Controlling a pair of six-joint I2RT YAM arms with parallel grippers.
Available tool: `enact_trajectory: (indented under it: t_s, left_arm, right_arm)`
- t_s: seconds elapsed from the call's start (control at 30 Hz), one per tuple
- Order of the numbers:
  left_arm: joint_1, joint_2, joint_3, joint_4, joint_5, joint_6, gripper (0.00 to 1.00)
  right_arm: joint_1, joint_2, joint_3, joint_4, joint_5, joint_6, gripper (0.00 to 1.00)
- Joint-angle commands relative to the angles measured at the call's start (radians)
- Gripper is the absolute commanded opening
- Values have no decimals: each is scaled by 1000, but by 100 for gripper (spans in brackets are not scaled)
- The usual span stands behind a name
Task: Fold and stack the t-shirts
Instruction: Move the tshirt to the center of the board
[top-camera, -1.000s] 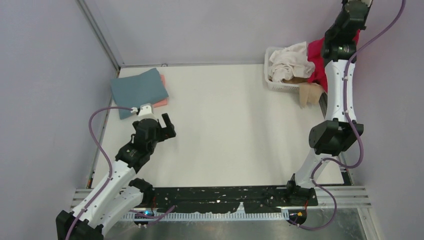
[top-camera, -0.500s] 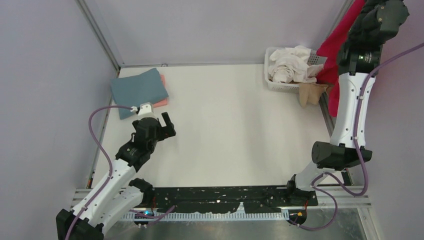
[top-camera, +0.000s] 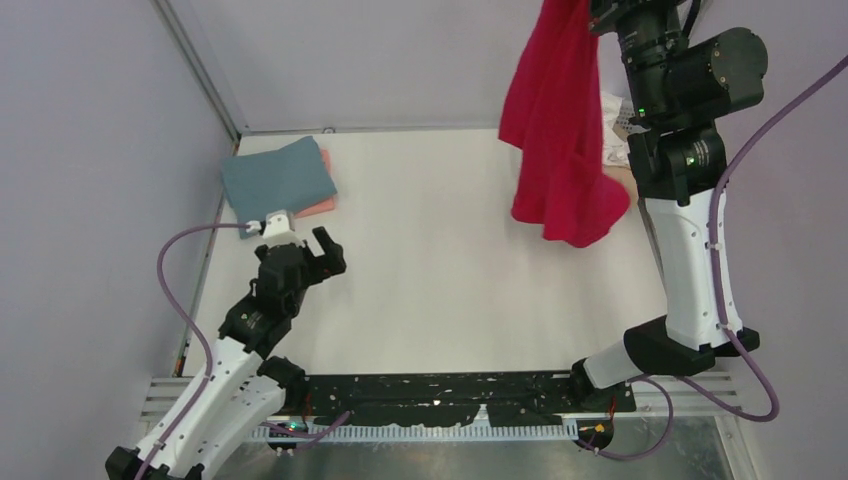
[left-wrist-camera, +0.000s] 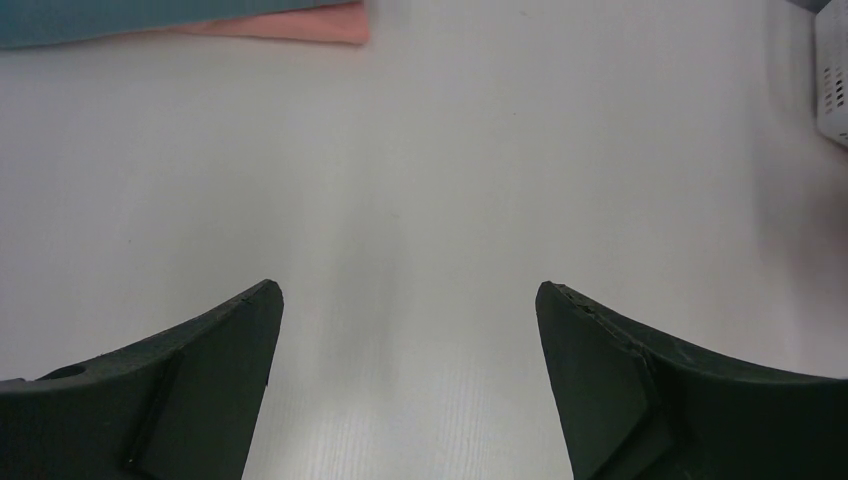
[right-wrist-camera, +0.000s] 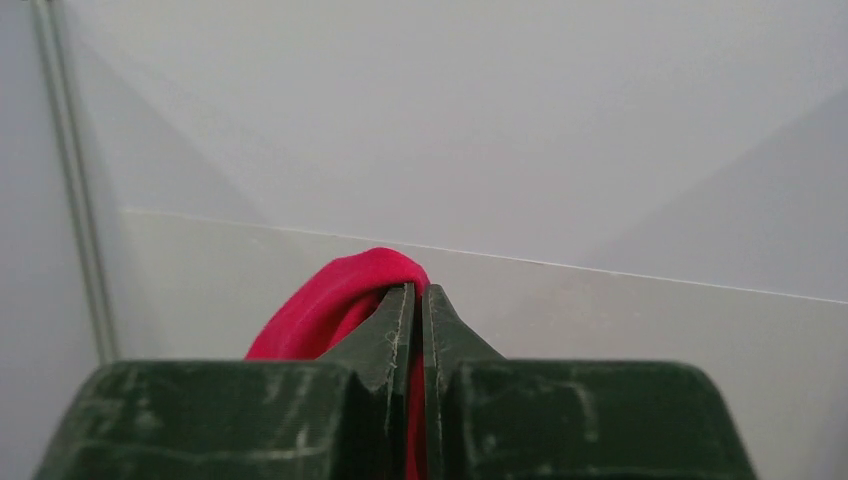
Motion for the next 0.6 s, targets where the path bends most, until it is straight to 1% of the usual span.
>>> enact_trajectory:
  t_s: [0.0,0.1,0.23,0.27,0.3,0.33,0.37,0.4,0.43,0.47,0.5,0.53,0.57]
  left_arm:
    - [-1,-94,-32,-6,-28,-43,99]
    - [-1,-151,-40,-54,-42,-70,99]
    - [-1,-212,-41,-116,-57,-101,99]
    - [-1,-224,-40,-128,-60,-107,99]
    - [-1,-235,-38,-141,-64,-112,99]
    - [-1,-242,-36,-151,-64,-115,99]
    - [-1,-249,-36,-156,-63,-119,99]
    - [-1,-253,-35,-162,-63,-127,99]
    - [-1,-254,-37,-162,-59,-132,99]
    - [-1,-250,-38,-157,-53,-135,99]
    - [-1,-244,-38,-151,-43,-137,99]
    - [-1,-233,-39,-137,-30,-138,99]
    - [-1,-218,-37,-130,-15,-136,99]
  right_arm:
    - [86,0,31,36,-109,122,6]
    - [123,18,34,52,-205,230,5]
    - [163,21,-5,63,-237,295,5]
    - [165,3,-51,67,-229,302,5]
    - [165,-8,-79,68,-193,306,5]
    - [165,-44,-152,64,-163,306,5]
    - [164,-68,-193,53,-70,304,5]
    - [164,-115,-299,45,-18,302,5]
    - [164,-171,-424,26,84,297,5]
    - [164,-203,-488,16,197,299,5]
    - [163,-262,-641,-2,253,312,6]
    - [162,-295,-718,-9,378,326,6]
    - [157,-356,-888,-11,431,373,5]
